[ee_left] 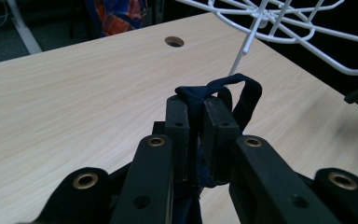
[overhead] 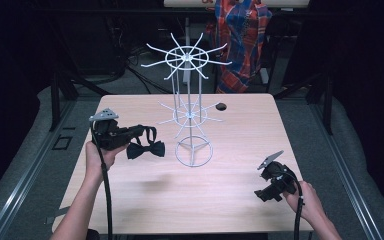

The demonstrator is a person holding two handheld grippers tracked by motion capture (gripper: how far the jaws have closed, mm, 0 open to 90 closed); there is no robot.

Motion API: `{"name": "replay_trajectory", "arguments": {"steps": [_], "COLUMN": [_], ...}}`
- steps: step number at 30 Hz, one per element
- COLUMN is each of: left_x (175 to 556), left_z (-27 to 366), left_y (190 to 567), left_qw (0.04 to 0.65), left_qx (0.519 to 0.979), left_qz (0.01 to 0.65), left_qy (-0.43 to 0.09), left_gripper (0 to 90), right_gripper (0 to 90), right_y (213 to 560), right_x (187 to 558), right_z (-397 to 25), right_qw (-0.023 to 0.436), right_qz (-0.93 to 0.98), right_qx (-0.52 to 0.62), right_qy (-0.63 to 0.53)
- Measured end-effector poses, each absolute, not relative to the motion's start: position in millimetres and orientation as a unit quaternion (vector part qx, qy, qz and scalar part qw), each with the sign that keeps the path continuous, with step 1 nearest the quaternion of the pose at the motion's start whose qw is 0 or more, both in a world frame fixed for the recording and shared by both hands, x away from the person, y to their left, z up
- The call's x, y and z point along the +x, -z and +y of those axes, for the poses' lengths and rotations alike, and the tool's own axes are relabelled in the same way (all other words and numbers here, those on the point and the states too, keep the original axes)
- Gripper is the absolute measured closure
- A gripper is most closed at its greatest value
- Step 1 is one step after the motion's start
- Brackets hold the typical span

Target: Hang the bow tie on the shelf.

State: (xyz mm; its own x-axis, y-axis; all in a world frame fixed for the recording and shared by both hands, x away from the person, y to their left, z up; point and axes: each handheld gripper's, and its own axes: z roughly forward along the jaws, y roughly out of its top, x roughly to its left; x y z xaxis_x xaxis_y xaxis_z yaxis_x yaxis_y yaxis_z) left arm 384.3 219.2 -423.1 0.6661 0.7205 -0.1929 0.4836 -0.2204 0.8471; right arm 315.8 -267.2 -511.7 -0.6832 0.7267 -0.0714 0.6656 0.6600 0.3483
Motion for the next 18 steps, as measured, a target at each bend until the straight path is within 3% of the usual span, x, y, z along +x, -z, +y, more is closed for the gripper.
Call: {"name": "replay_trajectory", "arguments": {"steps": [18], "left_x": [394], "left_z": [213], "left_y": [414], "left_qw": [0.51], "left_qx": [0.753], "left_qz": [0.395], "left_qy": [-0.13], "left_gripper": [81.7], "right_gripper": [15.2], "right_y": [509], "right_x": [314], "right_z": [-266], "right_qw": [0.109], "right_qz": [0.908], "right_qx": [0.379], "right_qy": [-0.143]}}
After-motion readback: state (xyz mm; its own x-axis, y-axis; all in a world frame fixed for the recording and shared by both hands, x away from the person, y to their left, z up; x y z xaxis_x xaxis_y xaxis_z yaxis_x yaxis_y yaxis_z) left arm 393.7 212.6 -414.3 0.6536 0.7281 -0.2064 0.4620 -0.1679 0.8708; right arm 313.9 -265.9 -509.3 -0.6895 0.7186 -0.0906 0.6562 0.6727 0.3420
